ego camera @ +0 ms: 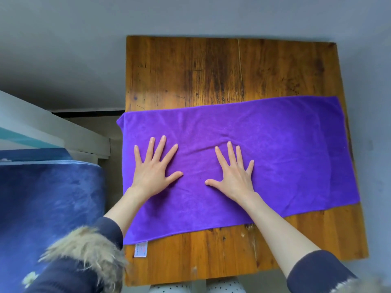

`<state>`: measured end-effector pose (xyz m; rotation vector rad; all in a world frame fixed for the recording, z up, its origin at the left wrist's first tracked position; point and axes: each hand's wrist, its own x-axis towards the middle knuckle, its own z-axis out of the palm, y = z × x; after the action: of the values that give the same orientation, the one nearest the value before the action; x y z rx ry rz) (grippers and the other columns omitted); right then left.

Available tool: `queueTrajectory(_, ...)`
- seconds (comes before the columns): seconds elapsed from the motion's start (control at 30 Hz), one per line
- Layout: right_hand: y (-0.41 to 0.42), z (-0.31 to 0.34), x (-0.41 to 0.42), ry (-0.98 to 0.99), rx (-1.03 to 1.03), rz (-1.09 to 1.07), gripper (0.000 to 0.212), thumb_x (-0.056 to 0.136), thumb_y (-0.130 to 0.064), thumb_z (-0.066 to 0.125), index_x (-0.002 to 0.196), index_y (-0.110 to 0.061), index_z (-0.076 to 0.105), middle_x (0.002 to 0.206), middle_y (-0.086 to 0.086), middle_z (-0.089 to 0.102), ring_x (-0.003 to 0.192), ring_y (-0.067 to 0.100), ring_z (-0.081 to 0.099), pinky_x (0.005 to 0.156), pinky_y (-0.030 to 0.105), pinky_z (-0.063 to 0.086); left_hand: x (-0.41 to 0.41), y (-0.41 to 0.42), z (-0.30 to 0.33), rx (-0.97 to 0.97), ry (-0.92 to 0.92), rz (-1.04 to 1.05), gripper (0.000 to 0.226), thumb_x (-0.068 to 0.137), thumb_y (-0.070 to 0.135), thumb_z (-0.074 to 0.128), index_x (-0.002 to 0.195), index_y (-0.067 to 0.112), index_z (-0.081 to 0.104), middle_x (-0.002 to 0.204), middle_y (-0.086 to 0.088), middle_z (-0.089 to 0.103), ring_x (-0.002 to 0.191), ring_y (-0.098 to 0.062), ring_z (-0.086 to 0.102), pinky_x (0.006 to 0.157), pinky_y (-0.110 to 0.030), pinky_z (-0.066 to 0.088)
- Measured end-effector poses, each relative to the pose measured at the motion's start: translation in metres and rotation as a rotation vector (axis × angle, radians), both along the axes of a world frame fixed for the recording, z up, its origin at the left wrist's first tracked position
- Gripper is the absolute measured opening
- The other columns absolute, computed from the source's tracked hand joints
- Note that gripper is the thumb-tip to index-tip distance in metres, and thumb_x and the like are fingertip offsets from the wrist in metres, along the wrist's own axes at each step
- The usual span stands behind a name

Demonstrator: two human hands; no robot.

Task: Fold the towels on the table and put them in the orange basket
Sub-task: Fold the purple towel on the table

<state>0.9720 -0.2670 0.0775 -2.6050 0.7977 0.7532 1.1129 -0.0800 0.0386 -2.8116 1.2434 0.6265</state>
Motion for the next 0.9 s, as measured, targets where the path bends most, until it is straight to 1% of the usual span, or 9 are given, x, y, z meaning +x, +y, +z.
queueTrajectory(0.07,-0.007,0.003,-0.012,-0.05,-0.008,0.006,0.09,0.082,-0.061,0.052,0.148,-0.033,-0.003,0.156,-0.001,-0.02,0.143,0.023,-0.02,0.109,0.064,0.002,0.0,-0.008,0.008,0.033,0.003,0.004,0.081,0.082,0.072,0.028,0.148,0.035,0.003,0.158,-0.004,-0.009,0.144,-0.03,-0.012,0.108,-0.063,-0.004)
queueTrajectory(0.2,-0.025,0.007,-0.054,-0.107,-0.03,-0.062,0.075,0.091,-0.052,0.045,0.149,-0.031,0.003,0.158,-0.001,-0.013,0.144,0.022,-0.015,0.111,0.061,0.005,-0.031,-0.028,0.017,-0.066,0.019,0.093,0.076,0.088,0.057,0.046,0.149,0.031,0.009,0.158,-0.01,-0.006,0.144,-0.033,-0.009,0.107,-0.065,0.0)
queueTrajectory(0.37,-0.08,0.008,-0.121,-0.129,-0.071,-0.239,0.064,0.095,-0.042,0.042,0.15,-0.025,0.012,0.159,0.002,-0.003,0.145,0.024,-0.009,0.113,0.06,0.008,-0.108,-0.076,0.012,-0.09,-0.007,-0.055,0.072,0.082,0.05,0.055,0.144,0.025,0.03,0.153,-0.017,0.023,0.139,-0.04,0.023,0.097,-0.072,0.022)
queueTrajectory(0.47,-0.117,0.008,-0.159,-0.158,-0.109,-0.312,0.061,0.096,-0.039,0.042,0.149,-0.022,0.016,0.158,0.005,0.003,0.146,0.026,-0.004,0.112,0.059,0.009,-0.153,-0.117,0.011,-0.095,-0.014,-0.133,0.075,0.076,0.054,0.061,0.14,0.026,0.033,0.149,-0.018,0.032,0.134,-0.041,0.034,0.09,-0.073,0.03)
queueTrajectory(0.6,-0.161,0.005,-0.203,-0.144,-0.091,-0.4,0.06,0.098,-0.04,0.036,0.15,-0.022,0.012,0.158,0.006,0.003,0.146,0.026,-0.002,0.114,0.054,0.009,-0.204,-0.168,0.013,-0.084,0.056,-0.158,0.085,0.075,0.057,0.065,0.144,0.03,0.024,0.154,-0.014,0.02,0.14,-0.041,0.02,0.092,-0.076,0.022)
queueTrajectory(0.67,-0.175,0.001,-0.221,-0.11,-0.03,-0.437,0.062,0.098,-0.044,0.029,0.15,-0.021,0.003,0.159,0.005,-0.001,0.146,0.024,-0.002,0.115,0.049,0.009,-0.223,-0.187,0.015,-0.043,0.069,-0.17,0.09,0.069,0.059,0.069,0.143,0.031,0.025,0.153,-0.015,0.024,0.138,-0.043,0.023,0.088,-0.078,0.023)
queueTrajectory(0.73,-0.185,-0.005,-0.236,-0.046,-0.018,-0.379,0.063,0.098,-0.047,0.021,0.15,-0.019,-0.002,0.158,0.004,-0.004,0.146,0.021,-0.003,0.117,0.044,0.01,-0.234,-0.201,0.014,0.005,0.068,-0.161,0.096,0.061,0.06,0.074,0.14,0.031,0.028,0.15,-0.017,0.03,0.135,-0.046,0.027,0.083,-0.08,0.025)
queueTrajectory(0.8,-0.192,-0.008,-0.247,-0.026,-0.053,-0.31,0.062,0.098,-0.047,0.018,0.15,-0.018,0.001,0.158,0.004,-0.004,0.146,0.021,-0.003,0.117,0.042,0.011,-0.24,-0.209,0.012,0.035,0.057,-0.135,0.1,0.057,0.06,0.076,0.14,0.033,0.026,0.15,-0.018,0.03,0.135,-0.048,0.025,0.082,-0.081,0.025)
queueTrajectory(0.9,-0.196,-0.008,-0.256,-0.033,-0.06,-0.328,0.061,0.099,-0.047,0.019,0.15,-0.02,0.003,0.158,0.002,-0.004,0.146,0.02,-0.003,0.117,0.038,0.01,-0.243,-0.209,0.012,0.045,0.038,-0.128,0.101,0.058,0.058,0.077,0.14,0.034,0.023,0.151,-0.018,0.027,0.136,-0.049,0.021,0.082,-0.081,0.025)
